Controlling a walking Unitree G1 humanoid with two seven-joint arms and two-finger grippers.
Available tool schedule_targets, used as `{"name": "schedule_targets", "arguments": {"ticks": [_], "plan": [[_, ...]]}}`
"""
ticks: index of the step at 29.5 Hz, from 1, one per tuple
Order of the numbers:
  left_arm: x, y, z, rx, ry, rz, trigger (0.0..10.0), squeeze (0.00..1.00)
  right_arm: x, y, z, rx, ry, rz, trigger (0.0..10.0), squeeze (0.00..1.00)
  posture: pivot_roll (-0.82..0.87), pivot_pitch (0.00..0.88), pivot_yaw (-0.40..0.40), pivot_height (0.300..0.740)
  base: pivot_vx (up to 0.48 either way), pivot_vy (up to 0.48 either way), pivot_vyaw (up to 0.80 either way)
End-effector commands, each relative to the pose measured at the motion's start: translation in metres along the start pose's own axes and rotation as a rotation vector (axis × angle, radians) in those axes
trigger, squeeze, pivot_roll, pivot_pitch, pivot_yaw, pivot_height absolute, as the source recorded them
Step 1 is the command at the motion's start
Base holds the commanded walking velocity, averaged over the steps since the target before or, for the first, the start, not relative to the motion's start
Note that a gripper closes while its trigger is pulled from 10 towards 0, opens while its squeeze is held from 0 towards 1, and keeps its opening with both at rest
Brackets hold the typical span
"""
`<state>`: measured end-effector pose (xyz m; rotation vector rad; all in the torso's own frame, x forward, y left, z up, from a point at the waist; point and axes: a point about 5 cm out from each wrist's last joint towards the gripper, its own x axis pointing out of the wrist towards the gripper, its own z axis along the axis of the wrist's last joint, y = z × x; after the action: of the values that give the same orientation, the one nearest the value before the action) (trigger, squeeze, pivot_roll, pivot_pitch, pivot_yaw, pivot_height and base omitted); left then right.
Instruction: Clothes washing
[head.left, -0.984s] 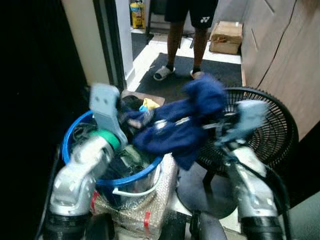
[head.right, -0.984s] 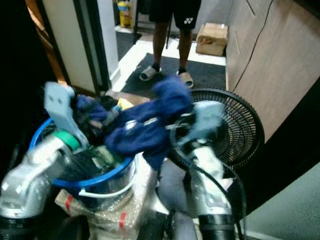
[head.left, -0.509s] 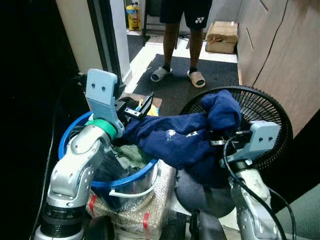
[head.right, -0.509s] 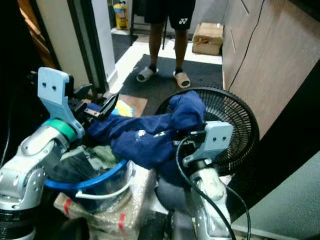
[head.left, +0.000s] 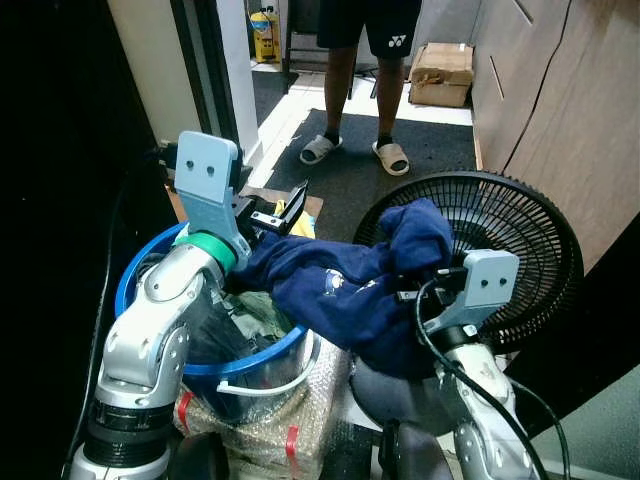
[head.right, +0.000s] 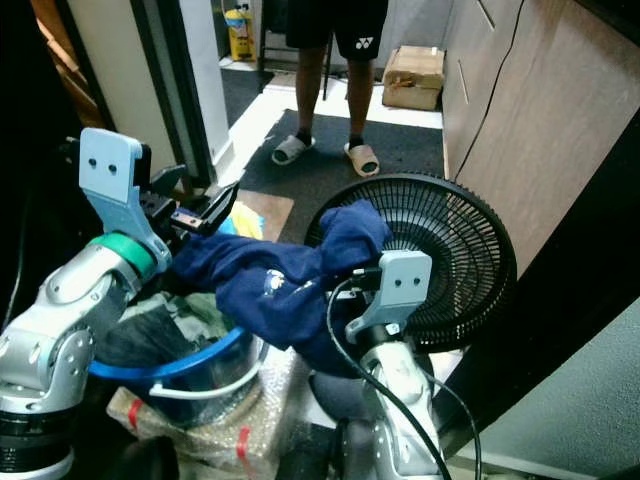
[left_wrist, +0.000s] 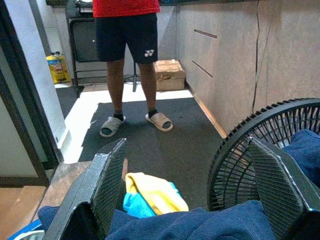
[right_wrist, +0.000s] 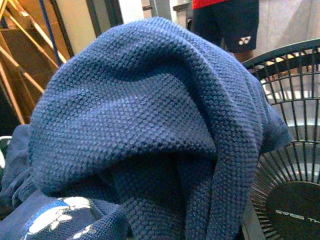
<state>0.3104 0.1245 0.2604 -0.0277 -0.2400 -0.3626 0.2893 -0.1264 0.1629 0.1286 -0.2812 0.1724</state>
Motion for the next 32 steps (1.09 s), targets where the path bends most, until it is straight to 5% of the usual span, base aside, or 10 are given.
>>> {"name": "schedule_targets", "arguments": {"ticks": [1,32], "plan": [[-0.0019,0.0044,-0.0058,0.003,0.031,0.023,10.0,0.00,-0.0001,0.0017,-0.0031,-0.002,0.008,-0.002,10.0,0.00,0.09,0.001,0.067,0.559,0.000,0.000,0.00],[-0.0008,0.0046,-0.0119,0.012,0.054,0.030,10.0,0.00,0.0031,-0.0016,-0.0048,-0.005,0.015,-0.056,10.0,0.00,0.09,0.000,0.070,0.659,0.000,0.000,0.00]]}}
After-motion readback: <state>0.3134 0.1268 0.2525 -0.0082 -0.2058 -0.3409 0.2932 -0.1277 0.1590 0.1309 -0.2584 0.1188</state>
